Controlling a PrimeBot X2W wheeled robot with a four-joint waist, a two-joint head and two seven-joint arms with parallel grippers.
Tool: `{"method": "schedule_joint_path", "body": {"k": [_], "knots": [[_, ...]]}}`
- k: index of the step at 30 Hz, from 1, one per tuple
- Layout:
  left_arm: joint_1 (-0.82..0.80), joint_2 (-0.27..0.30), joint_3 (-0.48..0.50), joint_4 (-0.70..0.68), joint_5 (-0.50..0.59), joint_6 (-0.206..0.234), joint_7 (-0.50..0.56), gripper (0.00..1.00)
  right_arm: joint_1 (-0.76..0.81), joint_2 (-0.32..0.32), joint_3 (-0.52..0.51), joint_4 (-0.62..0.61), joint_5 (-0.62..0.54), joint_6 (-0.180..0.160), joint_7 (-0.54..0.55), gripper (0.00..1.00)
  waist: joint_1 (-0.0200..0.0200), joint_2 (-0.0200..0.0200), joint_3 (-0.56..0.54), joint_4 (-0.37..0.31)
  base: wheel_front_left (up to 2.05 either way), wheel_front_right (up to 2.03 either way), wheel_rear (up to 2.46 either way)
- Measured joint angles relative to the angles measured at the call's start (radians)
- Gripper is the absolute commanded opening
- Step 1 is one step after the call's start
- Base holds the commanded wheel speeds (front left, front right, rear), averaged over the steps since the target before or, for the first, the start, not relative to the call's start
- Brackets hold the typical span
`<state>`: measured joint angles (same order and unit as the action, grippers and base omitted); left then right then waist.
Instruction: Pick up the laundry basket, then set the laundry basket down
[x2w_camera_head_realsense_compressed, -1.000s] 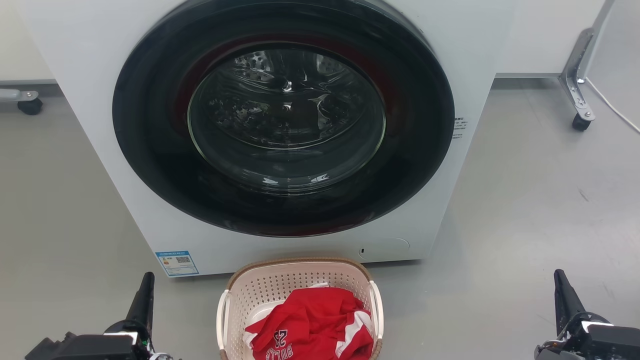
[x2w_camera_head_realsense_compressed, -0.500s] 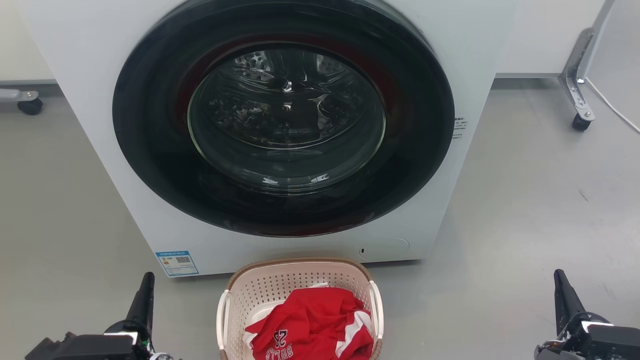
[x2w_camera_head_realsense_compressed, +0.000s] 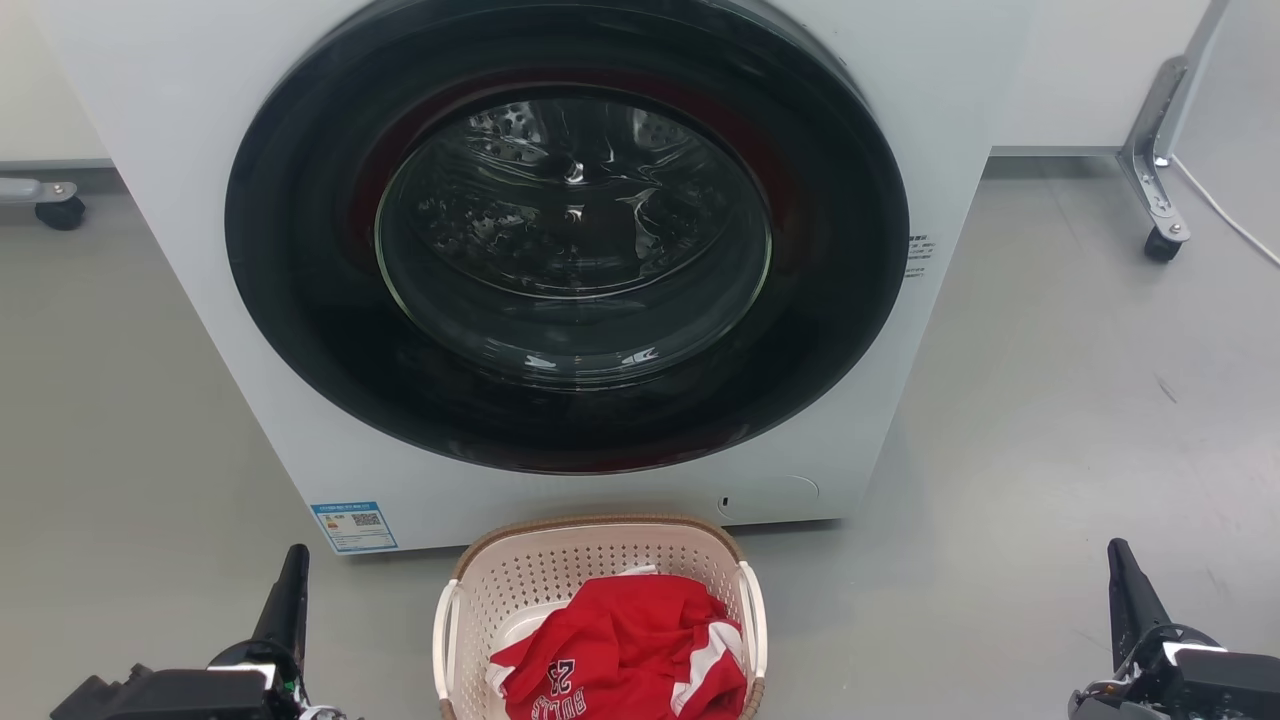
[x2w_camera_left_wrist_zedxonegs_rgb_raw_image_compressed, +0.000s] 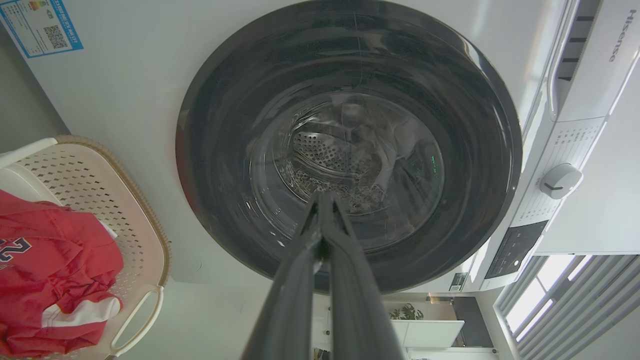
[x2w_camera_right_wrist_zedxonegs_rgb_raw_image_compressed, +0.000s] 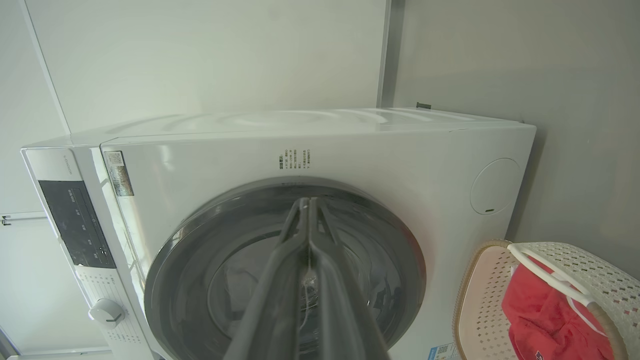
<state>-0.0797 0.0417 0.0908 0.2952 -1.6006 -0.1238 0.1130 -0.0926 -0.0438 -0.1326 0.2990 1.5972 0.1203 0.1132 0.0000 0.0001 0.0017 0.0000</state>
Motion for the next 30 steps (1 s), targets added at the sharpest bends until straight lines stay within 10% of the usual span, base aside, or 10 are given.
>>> {"method": "schedule_joint_path", "body": {"k": [30], "knots": [[0.0,0.0,0.0,0.0,0.0,0.0,0.0,0.0,0.0,0.0,0.0,0.0,0.0,0.0,0.0,0.0,0.0,0.0,0.0,0.0,0.0,0.0,0.0]]}}
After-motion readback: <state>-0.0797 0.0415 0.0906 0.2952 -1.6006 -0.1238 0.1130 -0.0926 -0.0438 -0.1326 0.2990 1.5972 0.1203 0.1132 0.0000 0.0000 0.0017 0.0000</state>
